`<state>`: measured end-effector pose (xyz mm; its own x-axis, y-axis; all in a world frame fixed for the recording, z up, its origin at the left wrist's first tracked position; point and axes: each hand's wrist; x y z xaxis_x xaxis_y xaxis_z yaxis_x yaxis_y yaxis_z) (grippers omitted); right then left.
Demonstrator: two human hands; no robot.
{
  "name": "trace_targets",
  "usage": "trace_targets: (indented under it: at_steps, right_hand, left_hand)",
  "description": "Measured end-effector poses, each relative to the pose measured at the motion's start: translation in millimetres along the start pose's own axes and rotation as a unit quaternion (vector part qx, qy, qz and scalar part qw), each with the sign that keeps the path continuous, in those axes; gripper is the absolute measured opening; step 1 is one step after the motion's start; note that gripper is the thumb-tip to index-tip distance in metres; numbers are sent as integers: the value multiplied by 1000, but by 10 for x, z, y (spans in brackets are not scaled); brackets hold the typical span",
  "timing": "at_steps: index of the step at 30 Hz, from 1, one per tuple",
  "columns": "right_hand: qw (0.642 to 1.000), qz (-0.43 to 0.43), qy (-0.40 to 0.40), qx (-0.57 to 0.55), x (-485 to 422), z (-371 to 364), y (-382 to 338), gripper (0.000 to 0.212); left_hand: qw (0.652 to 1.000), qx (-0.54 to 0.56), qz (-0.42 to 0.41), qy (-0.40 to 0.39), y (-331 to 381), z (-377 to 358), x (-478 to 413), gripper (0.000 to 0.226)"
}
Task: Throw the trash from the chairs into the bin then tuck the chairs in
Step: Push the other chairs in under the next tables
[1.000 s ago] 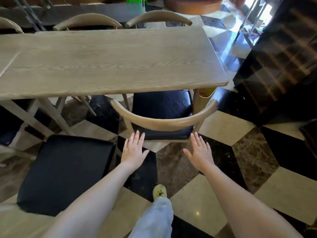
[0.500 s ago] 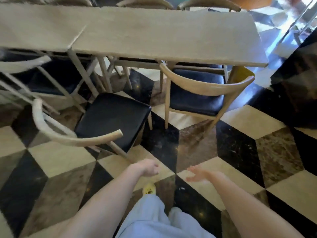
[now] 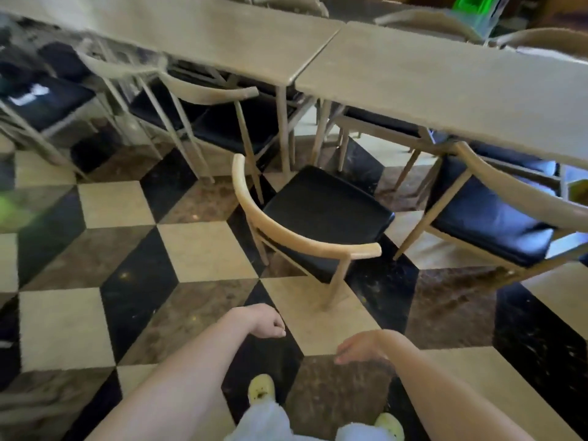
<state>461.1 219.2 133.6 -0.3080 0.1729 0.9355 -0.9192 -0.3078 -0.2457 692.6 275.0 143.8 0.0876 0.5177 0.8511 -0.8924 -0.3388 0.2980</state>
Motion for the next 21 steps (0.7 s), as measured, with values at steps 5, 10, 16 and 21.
trace_targets:
  at_steps: [5,10,16,21]
  right_hand:
    - [997,-34,27,-58,-246,338,-820,63]
    - [990,30,51,-130,-85,1122,-1318,53]
    - [962,30,240,-129,-125,1860,-1332,30]
    - [956,21,280,-83,-403,1850,-1291,35]
  left_hand:
    - [999,37,25,23,-840,581,109,42]
    - [999,20,1,49,-1061,1418,144,43]
    - [952,46,-135,269,-915,2048,-82,50]
    - [957,-46,-201,205,-787,2116,-389,56]
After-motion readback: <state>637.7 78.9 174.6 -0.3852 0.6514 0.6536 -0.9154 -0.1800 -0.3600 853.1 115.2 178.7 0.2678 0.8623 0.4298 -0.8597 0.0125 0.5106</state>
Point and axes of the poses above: each hand's wrist, its own x-axis away from the middle knuckle, its own z-axis out of the back of the hand, y = z × x, and after that the axes turned 10 degrees about x, right-handed
